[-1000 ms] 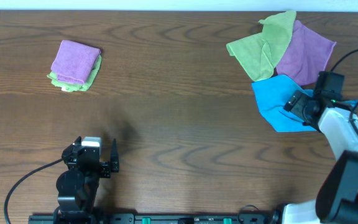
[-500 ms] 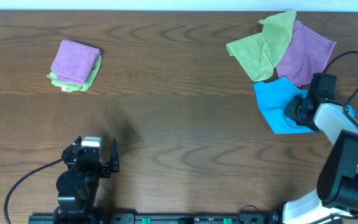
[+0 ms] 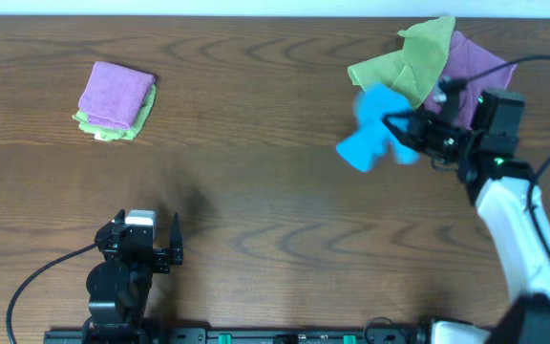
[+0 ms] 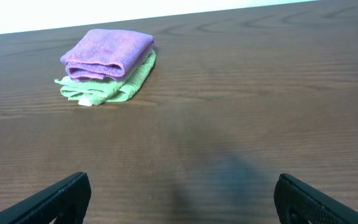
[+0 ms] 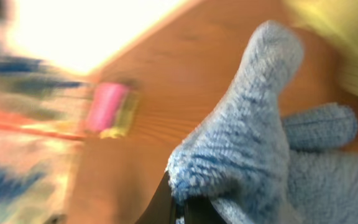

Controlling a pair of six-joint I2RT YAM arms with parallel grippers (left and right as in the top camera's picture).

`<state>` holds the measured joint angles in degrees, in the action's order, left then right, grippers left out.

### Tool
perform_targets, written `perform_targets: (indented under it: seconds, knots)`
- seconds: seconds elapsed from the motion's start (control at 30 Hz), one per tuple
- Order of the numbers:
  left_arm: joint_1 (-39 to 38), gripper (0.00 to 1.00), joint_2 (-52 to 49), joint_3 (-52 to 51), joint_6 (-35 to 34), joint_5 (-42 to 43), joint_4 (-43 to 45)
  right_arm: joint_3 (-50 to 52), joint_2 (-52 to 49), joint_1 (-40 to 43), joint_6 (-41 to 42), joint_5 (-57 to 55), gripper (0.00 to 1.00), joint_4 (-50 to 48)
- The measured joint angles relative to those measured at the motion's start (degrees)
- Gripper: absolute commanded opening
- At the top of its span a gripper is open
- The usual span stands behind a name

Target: Fold the cloth

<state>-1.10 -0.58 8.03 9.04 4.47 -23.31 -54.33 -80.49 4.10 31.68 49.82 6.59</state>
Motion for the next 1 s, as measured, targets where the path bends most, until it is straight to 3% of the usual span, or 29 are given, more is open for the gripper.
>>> perform_targets:
  seconds: [0.07, 0.1, 0.13, 0.23, 0.4, 0.5, 0.67, 0.8, 0.87, 0.93, 0.97, 1.0]
  knots:
    - [-0.02, 0.95, 0.0, 0.0, 0.0, -0.02, 0.0, -1.64, 3.21, -4.68, 5.86, 3.23, 0.02, -7.21]
    - [-0.02, 0.95, 0.0, 0.0, 0.0, 0.0, 0.0, -3.04, 4.26, -6.82, 8.13, 4.33, 0.27, -10.82]
    - [-0.02, 0.95, 0.0, 0.0, 0.0, 0.0, 0.02, -5.88, 5.42, -9.73, 10.58, 5.51, 0.99, -14.97]
    - [-0.02, 0.95, 0.0, 0.0, 0.0, -0.02, 0.0, -13.75, 8.26, -14.49, 14.05, 8.28, 0.99, -19.76]
    - [-0.02, 0.95, 0.0, 0.0, 0.0, 0.0, 0.0, -18.03, 10.88, -14.93, 15.78, 10.82, 0.99, -15.74]
    - [-0.02, 0.96, 0.0, 0.0, 0.0, 0.0, 0.02, -17.94, 10.03, -14.58, 13.33, 11.1, 0.99, -2.82]
    - [-0.02, 0.96, 0.0, -0.02, 0.0, -0.02, 0.13, -17.07, 7.82, -14.34, 0.11, 5.09, 0.99, 25.62]
    - [-0.02, 0.95, 0.0, -0.02, 0.0, -0.02, 0.13, -16.94, 6.27, -14.73, -9.25, -5.4, 0.96, 38.03]
    - [0.0, 0.95, 0.0, -0.02, 0.0, 0.0, 0.11, -16.96, 5.03, -15.47, -13.86, -10.08, 0.66, 41.03]
    - [-0.02, 0.96, 0.0, -0.02, 0.0, 0.0, 0.11, -16.96, 3.21, -16.65, -18.08, -13.38, 0.16, 42.86]
    - [-0.02, 0.95, 0.0, -0.02, 0.0, 0.0, 0.11, -16.96, 1.95, -17.44, -19.58, -14.82, 0.02, 43.39]
    - [-0.02, 0.95, 0.0, -0.02, 0.0, 0.0, 0.11, -16.96, 0.63, -18.14, -20.74, -15.91, 0.01, 43.65]
